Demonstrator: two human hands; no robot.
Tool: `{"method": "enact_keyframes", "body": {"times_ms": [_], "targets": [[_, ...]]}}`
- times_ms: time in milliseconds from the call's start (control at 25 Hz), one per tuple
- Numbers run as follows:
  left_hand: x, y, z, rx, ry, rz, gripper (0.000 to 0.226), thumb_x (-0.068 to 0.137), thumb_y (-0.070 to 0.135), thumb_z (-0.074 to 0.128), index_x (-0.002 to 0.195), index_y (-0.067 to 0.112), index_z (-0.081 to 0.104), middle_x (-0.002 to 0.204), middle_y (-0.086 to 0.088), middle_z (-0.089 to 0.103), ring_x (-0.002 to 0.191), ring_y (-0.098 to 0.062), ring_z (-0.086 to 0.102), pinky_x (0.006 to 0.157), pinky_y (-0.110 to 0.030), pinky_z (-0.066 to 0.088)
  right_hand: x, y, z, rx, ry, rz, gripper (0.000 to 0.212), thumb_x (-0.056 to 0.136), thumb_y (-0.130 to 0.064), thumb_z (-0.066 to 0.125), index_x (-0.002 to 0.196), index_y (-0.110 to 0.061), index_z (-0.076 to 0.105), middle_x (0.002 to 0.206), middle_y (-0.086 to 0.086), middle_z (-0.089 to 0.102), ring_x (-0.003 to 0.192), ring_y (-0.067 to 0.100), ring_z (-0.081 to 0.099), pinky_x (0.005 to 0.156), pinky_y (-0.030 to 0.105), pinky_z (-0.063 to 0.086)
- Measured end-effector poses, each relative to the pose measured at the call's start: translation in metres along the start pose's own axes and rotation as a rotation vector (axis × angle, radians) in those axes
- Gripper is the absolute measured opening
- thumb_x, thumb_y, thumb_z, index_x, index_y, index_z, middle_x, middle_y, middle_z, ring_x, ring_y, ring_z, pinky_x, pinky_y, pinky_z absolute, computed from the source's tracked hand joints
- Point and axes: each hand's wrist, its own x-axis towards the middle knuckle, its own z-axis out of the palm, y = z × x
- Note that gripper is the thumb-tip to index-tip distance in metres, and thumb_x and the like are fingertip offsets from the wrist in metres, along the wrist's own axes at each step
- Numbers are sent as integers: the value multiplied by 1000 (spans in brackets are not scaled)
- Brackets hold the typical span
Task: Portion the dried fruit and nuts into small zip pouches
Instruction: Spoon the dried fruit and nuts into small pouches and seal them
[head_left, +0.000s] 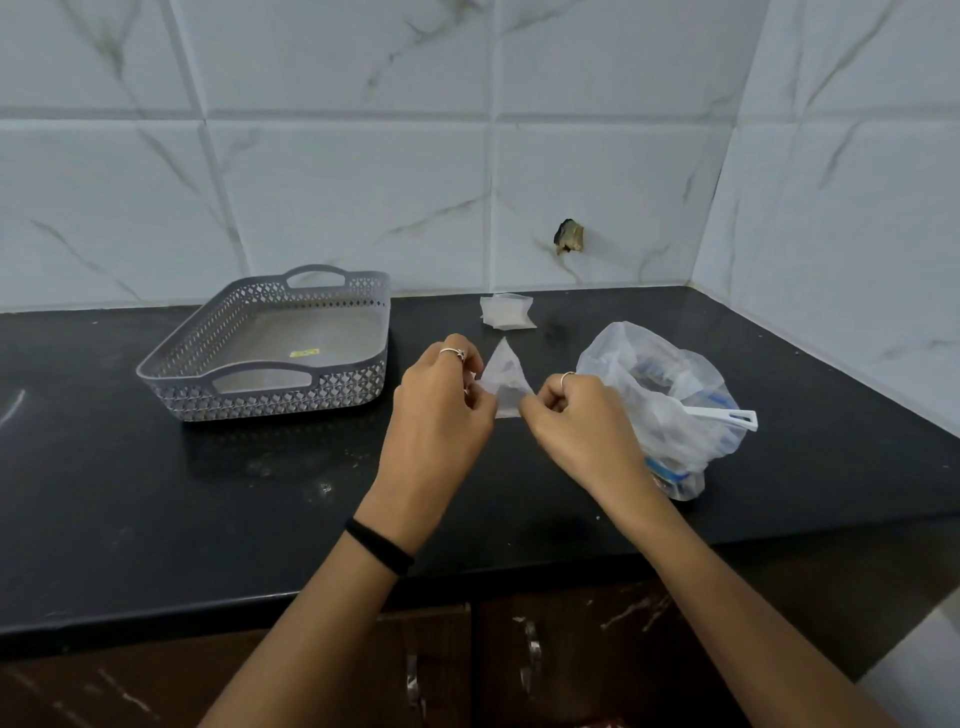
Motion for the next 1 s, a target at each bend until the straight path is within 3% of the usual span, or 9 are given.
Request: {"method": "enact_keyframes", "body": {"times_ms": [120,240,440,600,720,800,880,1000], "targets": [[-2,3,3,0,-21,9,14,80,3,59,93,9,60,85,0,57,63,-14,55,64,-33,51,1,-1,2,-37,41,-4,17,85,-27,57,72,-17,54,60,-5,55,58,10,53,53,27,39],[-4,6,5,-43,-43,36,12,81,5,63,92,9,63,87,2,57,66,-14,58,68,-36,53,1,-1,6,96,-12,-31,14,89,-33,58,90,-20,53,73,-5,62,68,10,62,65,28,50],[-10,7,0,-24,-1,125,13,77,-1,61,87,7,64,85,-2,56,63,-21,58,64,-43,53,4,5,8,146,-42,-30,4,91,-17,54,91,-15,57,77,2,67,61,11,67,71,37,58],[-12,8,-4,53,37,173,13,81,7,60,93,7,64,90,-5,57,65,-25,59,60,-44,53,6,-1,5,191,-100,31,12,94,-24,54,89,-14,59,71,5,68,61,15,68,68,33,58],[-6,2,-15,-177,-125,166,24,85,39,59,98,19,65,98,7,58,82,-9,60,70,-25,52,8,0,0,336,-271,186,18,93,-13,53,99,1,62,76,11,66,60,19,62,61,32,53],[1,-10,-27,-224,-286,223,46,79,55,63,114,26,61,116,11,55,105,-1,56,85,-14,46,5,1,-5,325,-281,131,18,88,-3,49,92,8,62,71,10,61,59,20,57,58,32,52],[7,-23,-34,-126,-472,282,76,67,57,75,133,31,48,136,13,44,127,0,42,105,-17,36,3,-2,-12,350,-324,118,18,87,1,47,91,9,63,69,8,59,58,17,56,54,24,50],[4,-28,-23,-40,-564,360,92,64,55,78,142,31,36,141,12,41,131,-4,36,109,-24,33,1,-10,-17,485,-449,232,19,86,8,46,90,3,64,71,12,64,59,17,59,55,23,50]]}}
